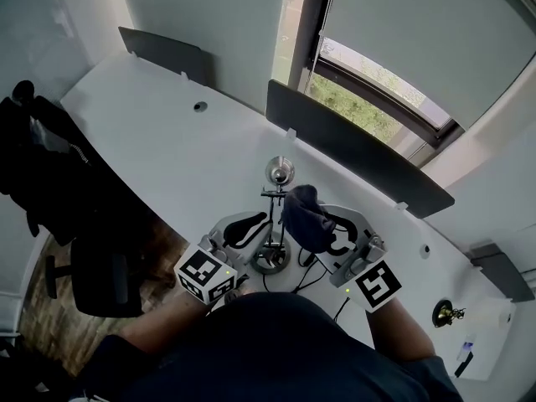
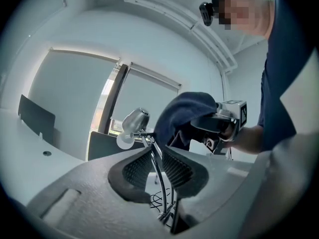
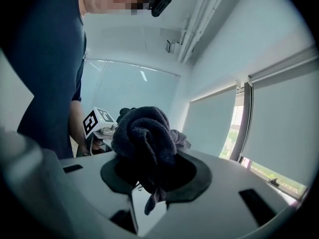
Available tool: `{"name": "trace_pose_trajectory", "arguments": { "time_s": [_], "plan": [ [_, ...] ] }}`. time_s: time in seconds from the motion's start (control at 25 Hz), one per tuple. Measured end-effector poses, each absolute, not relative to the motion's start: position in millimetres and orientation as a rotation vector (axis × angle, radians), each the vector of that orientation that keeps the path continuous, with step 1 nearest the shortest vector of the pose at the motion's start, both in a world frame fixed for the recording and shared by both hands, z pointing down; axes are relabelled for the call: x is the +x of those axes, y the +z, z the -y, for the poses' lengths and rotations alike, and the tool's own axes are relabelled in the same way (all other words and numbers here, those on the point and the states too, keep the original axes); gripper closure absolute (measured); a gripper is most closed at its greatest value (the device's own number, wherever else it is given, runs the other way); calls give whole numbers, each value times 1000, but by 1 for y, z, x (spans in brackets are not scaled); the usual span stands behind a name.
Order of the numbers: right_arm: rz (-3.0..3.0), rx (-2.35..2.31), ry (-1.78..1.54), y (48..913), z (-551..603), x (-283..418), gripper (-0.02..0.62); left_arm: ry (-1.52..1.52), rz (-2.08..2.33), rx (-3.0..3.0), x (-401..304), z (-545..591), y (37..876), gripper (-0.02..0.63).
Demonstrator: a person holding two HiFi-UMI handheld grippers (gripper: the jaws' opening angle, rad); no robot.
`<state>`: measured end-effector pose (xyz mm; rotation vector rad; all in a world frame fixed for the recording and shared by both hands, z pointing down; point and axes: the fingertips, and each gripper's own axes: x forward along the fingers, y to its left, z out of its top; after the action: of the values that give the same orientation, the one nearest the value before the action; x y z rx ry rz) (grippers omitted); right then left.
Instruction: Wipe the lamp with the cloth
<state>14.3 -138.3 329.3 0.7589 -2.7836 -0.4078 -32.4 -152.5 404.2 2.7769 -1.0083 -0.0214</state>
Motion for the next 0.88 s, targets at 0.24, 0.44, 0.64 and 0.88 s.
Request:
{"name": "trace_pose_trajectory", "arguments": {
  "time_s": [0.24, 0.44, 0.64, 0.88],
  "plan": [
    [2795, 773, -336, 338, 116, 21, 457, -37, 1005, 2810, -37, 133, 389, 552],
    [2804, 773, -280, 348, 100, 19, 457, -32, 971, 2829, -34, 115, 382, 562],
    [2840, 737, -193, 365, 86, 5, 457, -37, 945, 2860, -25, 103, 376, 588],
    [2879, 728, -20, 391, 73, -3, 457, -37, 938, 2850, -24, 92, 381, 598]
  ]
}}
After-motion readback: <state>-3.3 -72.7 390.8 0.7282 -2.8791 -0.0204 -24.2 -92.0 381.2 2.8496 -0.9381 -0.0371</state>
